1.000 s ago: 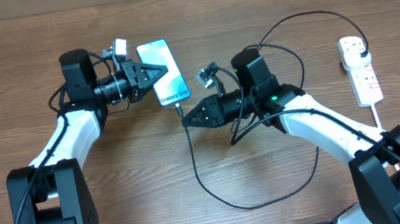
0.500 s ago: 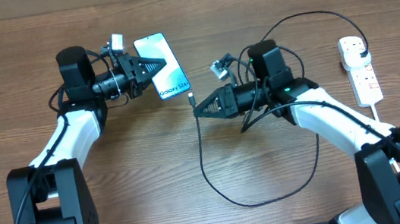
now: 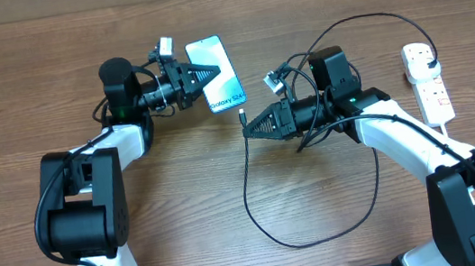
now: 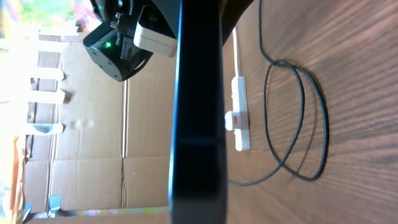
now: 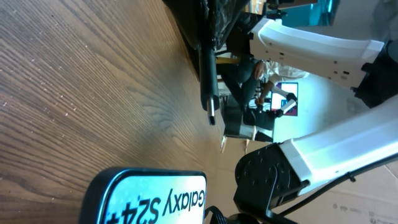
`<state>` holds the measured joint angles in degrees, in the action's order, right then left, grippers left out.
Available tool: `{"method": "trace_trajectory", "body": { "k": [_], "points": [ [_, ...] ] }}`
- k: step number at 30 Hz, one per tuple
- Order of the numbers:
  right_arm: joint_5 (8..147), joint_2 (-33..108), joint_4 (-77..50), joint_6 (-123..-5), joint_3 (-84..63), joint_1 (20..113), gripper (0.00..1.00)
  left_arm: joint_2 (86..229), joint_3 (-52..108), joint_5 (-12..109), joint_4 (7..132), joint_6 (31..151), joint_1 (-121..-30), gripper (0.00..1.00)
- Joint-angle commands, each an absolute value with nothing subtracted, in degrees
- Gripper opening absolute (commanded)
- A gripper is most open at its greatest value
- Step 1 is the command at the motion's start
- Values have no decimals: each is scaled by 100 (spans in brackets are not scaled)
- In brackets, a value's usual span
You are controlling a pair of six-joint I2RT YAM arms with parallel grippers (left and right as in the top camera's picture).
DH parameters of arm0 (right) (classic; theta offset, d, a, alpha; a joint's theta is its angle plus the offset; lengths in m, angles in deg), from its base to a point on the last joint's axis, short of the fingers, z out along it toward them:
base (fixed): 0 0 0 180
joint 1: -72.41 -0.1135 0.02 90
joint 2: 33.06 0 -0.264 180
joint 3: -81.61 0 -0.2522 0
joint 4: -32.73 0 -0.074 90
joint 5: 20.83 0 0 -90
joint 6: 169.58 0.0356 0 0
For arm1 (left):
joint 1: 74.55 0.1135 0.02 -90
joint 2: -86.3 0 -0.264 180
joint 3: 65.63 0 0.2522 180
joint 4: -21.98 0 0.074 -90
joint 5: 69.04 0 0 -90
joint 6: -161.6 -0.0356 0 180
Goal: Plug charger to phone and switch on socket
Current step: 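Bring the USB-C plug to the phone's bottom port with the right gripper, then push the USB-C plug into the phone's port with the right gripper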
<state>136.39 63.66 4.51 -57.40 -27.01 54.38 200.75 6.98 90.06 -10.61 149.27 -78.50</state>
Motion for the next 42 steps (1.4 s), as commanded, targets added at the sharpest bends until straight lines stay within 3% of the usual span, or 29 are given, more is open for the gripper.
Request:
{"method": "trace_trajectory", "body": {
  "k": [1, 14, 42],
  "points": [
    [13748, 6281, 519, -5998, -2747, 5447, 4, 20139, 818, 9342, -1144, 15272, -7839, 5],
    [14544, 6738, 663, -6018, -2747, 5386, 4, 20139, 818, 9744, -1146, 15147, -7837, 5],
    [14148, 6913, 1270, -5837, -2764, 5052, 4, 20139, 818, 10007, -1144, 14935, -7918, 5]
  ]
}}
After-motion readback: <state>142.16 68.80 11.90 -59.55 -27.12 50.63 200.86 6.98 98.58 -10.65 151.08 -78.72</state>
